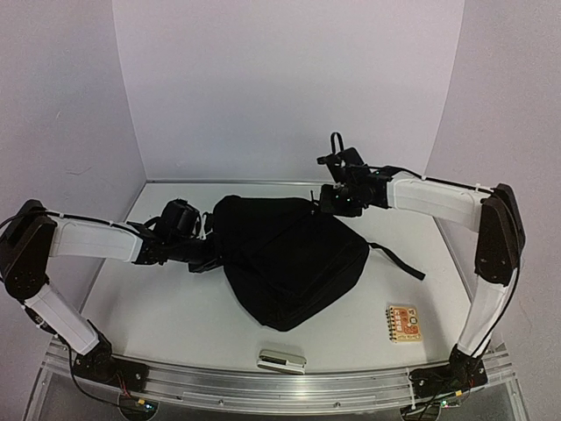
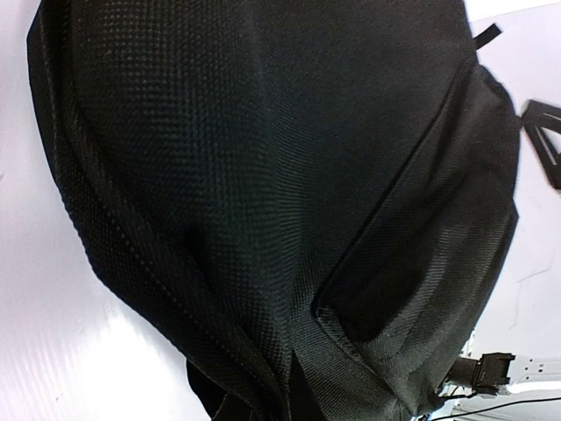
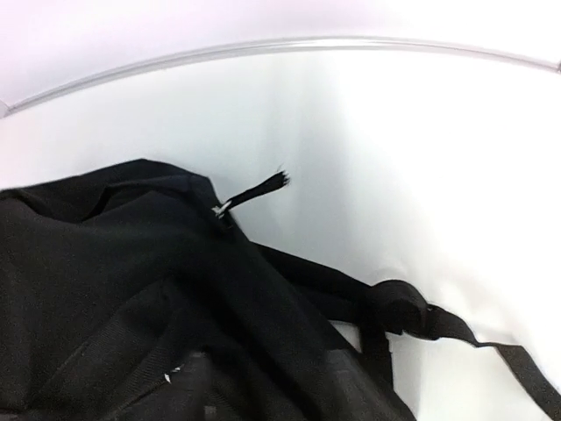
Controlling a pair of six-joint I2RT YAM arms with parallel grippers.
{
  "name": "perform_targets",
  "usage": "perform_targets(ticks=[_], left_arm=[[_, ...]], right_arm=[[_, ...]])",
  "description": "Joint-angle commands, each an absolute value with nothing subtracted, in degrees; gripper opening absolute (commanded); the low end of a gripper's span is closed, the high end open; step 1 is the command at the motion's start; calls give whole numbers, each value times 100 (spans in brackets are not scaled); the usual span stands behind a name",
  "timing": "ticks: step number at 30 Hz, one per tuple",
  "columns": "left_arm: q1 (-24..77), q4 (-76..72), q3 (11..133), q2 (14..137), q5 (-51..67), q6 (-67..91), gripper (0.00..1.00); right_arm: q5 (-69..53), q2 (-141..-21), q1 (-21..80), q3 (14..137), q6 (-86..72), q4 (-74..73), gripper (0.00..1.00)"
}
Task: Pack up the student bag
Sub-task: Unzip the student bag at the center of the board, then adjust the student bag at the center of the board.
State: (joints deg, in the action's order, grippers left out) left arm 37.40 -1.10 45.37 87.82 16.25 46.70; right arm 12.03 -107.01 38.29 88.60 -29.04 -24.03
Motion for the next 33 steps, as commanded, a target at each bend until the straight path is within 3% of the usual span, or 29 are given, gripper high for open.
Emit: perform_targets(ticks=[1, 4, 9, 18, 21, 24, 27, 33], left_arm=[[3700, 76, 4528, 8508, 1638, 4601, 0], [3700, 31, 4567, 8517, 1644, 4640, 0], [3700, 26, 4608, 8538, 1640, 4654, 0], [3717, 24, 4619, 8619, 1817, 4614, 0], [3819, 33, 4633, 8615, 1890, 4556, 0], [4092, 97, 4706, 8600, 1844, 4454, 0], [4527, 366, 4945, 8684, 1690, 4310, 0], [5270, 640, 5485, 9131, 1687, 4352, 0]], right_arm=[[829, -9449, 3680, 8303, -3115, -2651, 73], [854, -8744, 3677, 7552, -3458, -2800, 83], [622, -7780, 3677, 6261, -4189, -2826, 83], [-900, -7600, 3676, 4919, -4992, -907, 67], [-1050, -8060, 3676, 4877, -4996, -409, 55], [-888, -8520, 3676, 5021, -4894, -115, 36], [-567, -8996, 3678, 5447, -4617, -57, 24], [0, -9920, 3493, 6654, -4051, -62, 18]])
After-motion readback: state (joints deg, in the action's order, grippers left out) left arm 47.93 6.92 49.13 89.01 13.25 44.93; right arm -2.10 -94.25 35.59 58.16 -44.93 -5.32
